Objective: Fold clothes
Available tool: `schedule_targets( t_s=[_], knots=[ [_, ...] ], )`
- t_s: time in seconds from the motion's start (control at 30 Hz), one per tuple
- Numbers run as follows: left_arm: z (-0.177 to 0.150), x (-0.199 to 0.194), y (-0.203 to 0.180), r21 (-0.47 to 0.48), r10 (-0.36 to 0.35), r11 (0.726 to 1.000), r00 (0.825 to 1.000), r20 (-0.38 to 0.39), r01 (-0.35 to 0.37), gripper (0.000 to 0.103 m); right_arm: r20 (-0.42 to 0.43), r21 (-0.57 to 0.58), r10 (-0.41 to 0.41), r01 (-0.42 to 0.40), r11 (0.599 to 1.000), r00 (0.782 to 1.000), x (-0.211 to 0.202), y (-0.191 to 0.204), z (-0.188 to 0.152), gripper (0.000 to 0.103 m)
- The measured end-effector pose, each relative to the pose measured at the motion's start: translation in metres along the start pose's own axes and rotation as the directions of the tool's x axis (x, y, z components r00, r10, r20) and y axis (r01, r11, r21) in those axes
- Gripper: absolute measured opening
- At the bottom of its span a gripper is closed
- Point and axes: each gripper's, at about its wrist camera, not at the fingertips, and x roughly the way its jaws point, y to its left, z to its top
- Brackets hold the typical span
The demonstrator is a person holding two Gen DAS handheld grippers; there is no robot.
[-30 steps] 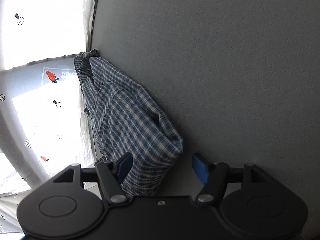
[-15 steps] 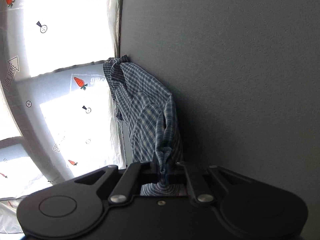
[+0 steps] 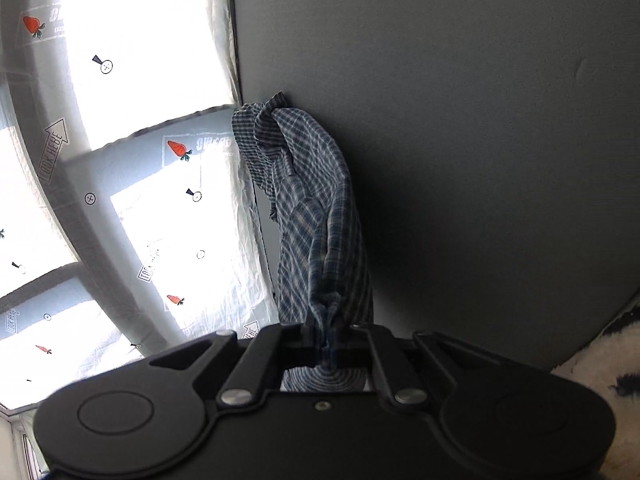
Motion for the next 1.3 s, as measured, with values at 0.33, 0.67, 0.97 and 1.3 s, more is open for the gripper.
schedule_targets(
  t_s=[0.33, 0.67, 0.97, 1.3],
  knots=[
    [0.018, 0.007, -0.013, -0.110, -0.057, 0.992, 0.998, 0.027, 0.060, 0.011, 0.001, 0.107, 0.074, -0.074, 0.992, 0.997, 0.035, 0.042, 0.030, 0.005],
    [0.093, 0.072, -0.050, -0.303, -0.045, 0.952, 0.998, -0.038, 0.031, 0.014, 0.035, 0.304, 0.014, -0.024, 0.952, 0.999, 0.091, 0.089, 0.081, 0.006],
    [0.075, 0.039, -0.058, -0.231, 0.036, 0.971, 0.996, -0.080, -0.054, 0.013, 0.005, 0.284, -0.084, 0.079, 0.956, 0.996, 0.070, 0.092, 0.076, 0.005],
    [0.016, -0.024, -0.019, -0.285, 0.114, 0.949, 0.989, -0.094, -0.136, 0.011, 0.027, 0.328, -0.150, 0.133, 0.935, 0.988, 0.000, 0.039, 0.018, 0.004]
  ],
)
